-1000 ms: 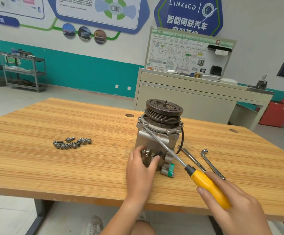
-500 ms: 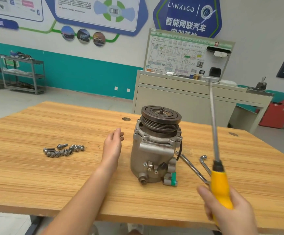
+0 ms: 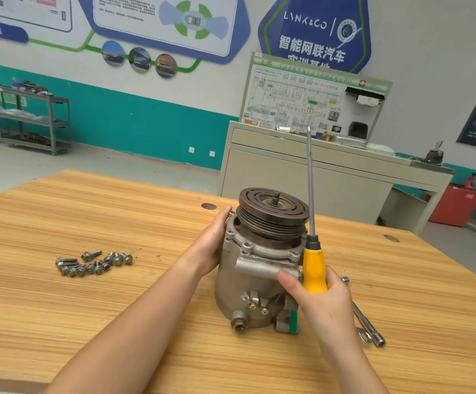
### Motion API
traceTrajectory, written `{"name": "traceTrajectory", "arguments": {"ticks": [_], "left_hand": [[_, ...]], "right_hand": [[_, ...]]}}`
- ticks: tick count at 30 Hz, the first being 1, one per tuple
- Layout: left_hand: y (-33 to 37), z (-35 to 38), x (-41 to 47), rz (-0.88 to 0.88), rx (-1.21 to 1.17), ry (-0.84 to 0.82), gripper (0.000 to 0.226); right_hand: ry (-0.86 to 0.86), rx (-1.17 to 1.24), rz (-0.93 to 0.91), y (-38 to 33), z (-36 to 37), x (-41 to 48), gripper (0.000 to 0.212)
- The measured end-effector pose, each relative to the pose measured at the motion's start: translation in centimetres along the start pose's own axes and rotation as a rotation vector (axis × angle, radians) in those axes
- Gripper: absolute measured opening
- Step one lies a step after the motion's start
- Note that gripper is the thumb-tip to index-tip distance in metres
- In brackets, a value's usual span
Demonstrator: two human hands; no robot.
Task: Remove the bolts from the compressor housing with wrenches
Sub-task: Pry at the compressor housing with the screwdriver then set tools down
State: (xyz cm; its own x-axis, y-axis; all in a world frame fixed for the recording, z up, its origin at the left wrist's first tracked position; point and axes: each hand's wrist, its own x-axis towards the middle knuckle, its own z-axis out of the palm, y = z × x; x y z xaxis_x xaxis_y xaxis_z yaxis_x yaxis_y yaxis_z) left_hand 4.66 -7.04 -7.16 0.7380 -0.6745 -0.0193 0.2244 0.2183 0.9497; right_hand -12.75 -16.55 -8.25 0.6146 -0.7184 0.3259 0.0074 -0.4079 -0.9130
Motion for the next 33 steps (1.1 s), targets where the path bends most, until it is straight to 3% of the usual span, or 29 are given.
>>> {"name": "traceTrajectory", "arguments": {"ticks": [4, 7, 13, 16, 19, 21, 26, 33], "left_hand": [[-0.9, -0.8, -0.1, 0.087, -0.029, 0.088, 0.056], [-1.8, -0.8, -1.0, 0.246, -0.036, 0.202, 0.035], [-2.9, -1.9, -0.7, 0.421, 0.135, 0.551, 0.034], [-1.4, -1.9, 1.0, 0.248, 0.055, 0.439, 0.039], [-0.6, -1.3, 2.3, 0.039, -0.013, 0.241, 0.065], [-0.8, -1.2, 2.7, 0.074, -0.005, 0.199, 0.07], [-0.8, -0.7, 2.2, 0.133, -0.109, 0.239, 0.061], [-2.6, 0.8, -0.3, 0.164, -0.171, 0.325, 0.054]], "right_hand": [[-0.059, 0.019, 0.1, 0.3, -0.8, 2.5, 0.051], [-0.099, -0.008, 0.186, 0.4, -1.2, 5.5, 0.036], [-0.103, -0.015, 0.196, -0.5, -1.6, 8.6, 0.038], [-0.074, 0.266, 0.314, -0.8, -3.2, 6.3, 0.031], [-0.108, 0.399, 0.383, -1.0, -5.5, 1.8, 0.015], [-0.169, 0.435, 0.414, -1.5, -6.8, -1.3, 0.011], [-0.287, 0.475, 0.464, -3.3, -7.7, -6.1, 0.033], [-0.268, 0.147, 0.442, -3.9, -8.0, -6.3, 0.035]]}}
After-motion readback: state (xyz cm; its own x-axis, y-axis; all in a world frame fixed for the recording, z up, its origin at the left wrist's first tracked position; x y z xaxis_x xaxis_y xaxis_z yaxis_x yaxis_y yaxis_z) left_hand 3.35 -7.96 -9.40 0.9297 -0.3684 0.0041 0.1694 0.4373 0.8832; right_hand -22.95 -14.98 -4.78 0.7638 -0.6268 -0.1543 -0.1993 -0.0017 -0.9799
